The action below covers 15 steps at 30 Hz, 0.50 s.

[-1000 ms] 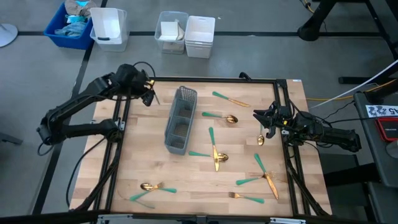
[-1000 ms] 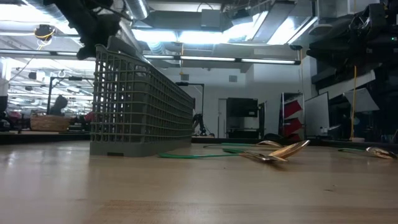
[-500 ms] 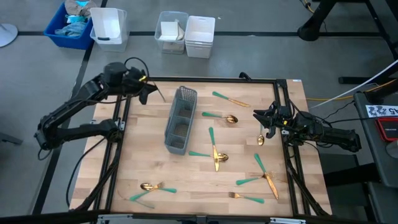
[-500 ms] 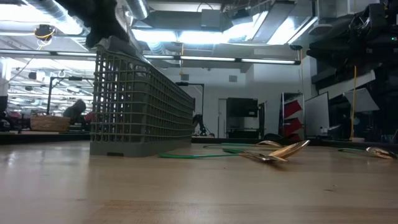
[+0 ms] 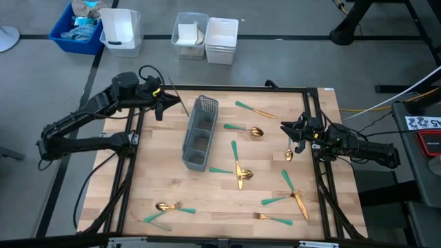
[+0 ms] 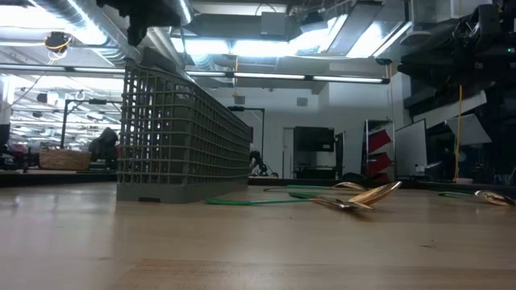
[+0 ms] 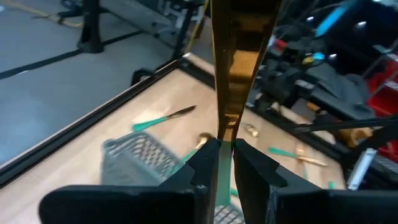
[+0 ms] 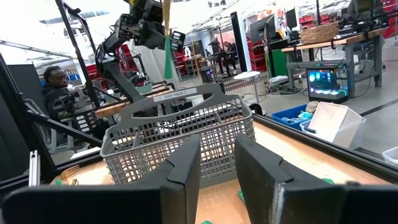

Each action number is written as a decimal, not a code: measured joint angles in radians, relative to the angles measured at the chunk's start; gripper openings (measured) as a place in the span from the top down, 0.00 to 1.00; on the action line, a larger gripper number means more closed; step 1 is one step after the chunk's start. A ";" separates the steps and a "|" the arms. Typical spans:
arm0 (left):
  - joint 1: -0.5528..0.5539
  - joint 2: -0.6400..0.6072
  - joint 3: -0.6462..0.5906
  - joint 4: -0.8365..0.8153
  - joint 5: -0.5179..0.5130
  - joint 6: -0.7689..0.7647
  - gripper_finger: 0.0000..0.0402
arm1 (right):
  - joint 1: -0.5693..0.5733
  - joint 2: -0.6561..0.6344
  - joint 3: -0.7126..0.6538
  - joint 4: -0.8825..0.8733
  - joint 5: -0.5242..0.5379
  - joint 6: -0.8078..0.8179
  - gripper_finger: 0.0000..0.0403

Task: Sort silverware
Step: Put the green table knife into the gray silverware rack

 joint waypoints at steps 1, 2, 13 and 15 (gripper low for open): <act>-0.014 0.000 0.000 0.009 0.000 -0.002 0.90 | 0.000 0.000 0.000 0.000 0.000 0.000 0.75; -0.030 0.000 0.000 0.020 0.000 -0.003 0.90 | 0.000 0.000 0.000 0.000 0.000 0.000 0.75; -0.226 0.023 0.000 0.067 -0.033 -0.029 0.90 | 0.000 0.000 0.000 0.000 0.000 0.000 0.75; -0.264 0.041 0.000 0.067 -0.055 -0.027 0.90 | 0.000 0.000 0.000 0.000 0.000 0.000 0.75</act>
